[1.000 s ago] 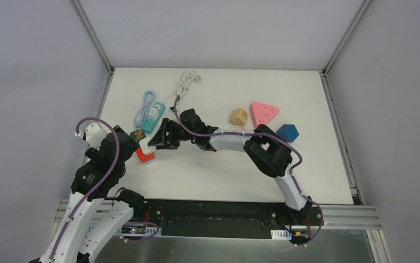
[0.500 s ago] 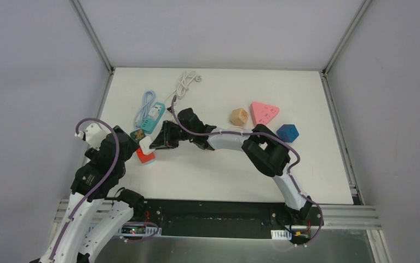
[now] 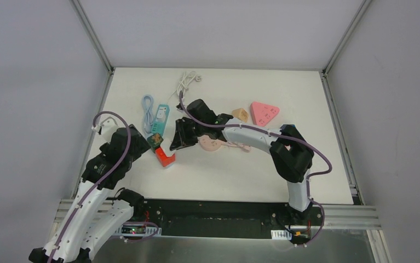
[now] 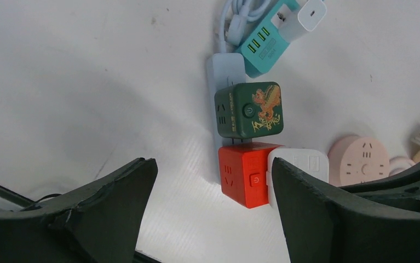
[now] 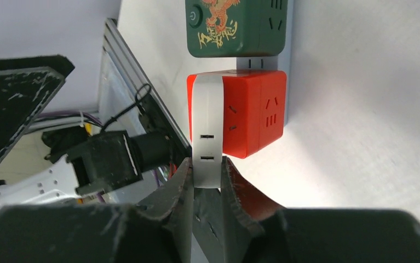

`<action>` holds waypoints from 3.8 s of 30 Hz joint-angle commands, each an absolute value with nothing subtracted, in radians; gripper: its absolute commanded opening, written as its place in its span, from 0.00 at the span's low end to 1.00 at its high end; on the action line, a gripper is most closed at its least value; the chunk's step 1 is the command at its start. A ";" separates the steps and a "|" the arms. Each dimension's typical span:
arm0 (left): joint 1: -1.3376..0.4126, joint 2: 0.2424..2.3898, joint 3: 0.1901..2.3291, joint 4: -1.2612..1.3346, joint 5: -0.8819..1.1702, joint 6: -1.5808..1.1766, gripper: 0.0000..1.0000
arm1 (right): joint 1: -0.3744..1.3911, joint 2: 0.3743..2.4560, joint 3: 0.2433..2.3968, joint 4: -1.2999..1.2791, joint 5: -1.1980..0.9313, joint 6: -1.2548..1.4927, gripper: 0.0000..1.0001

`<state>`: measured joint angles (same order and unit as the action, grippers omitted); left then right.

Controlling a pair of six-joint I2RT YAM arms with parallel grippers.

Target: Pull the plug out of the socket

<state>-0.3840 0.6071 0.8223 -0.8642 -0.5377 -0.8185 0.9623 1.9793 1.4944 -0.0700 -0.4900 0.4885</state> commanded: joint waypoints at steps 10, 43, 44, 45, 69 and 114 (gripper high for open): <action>-0.373 0.772 0.670 -0.594 -0.183 -0.816 0.82 | 0.953 1.776 1.389 -0.259 -0.385 0.278 0.33; -0.353 0.615 0.517 -0.475 -0.044 -0.812 0.60 | 1.031 1.895 1.432 -0.021 -0.233 0.392 0.00; -0.353 0.605 0.516 -0.476 -0.037 -0.807 0.60 | 1.032 1.898 1.437 -0.032 -0.226 0.396 0.00; -0.353 0.602 0.513 -0.476 -0.030 -0.800 0.58 | 1.032 1.901 1.442 -0.039 -0.221 0.401 0.00; -0.353 0.698 0.396 -0.571 -0.040 -0.837 0.15 | 0.956 1.856 1.398 0.207 -0.487 0.597 0.00; -0.352 0.762 0.420 -0.592 -0.072 -0.792 0.10 | 0.967 1.793 1.449 0.067 -0.389 0.519 0.00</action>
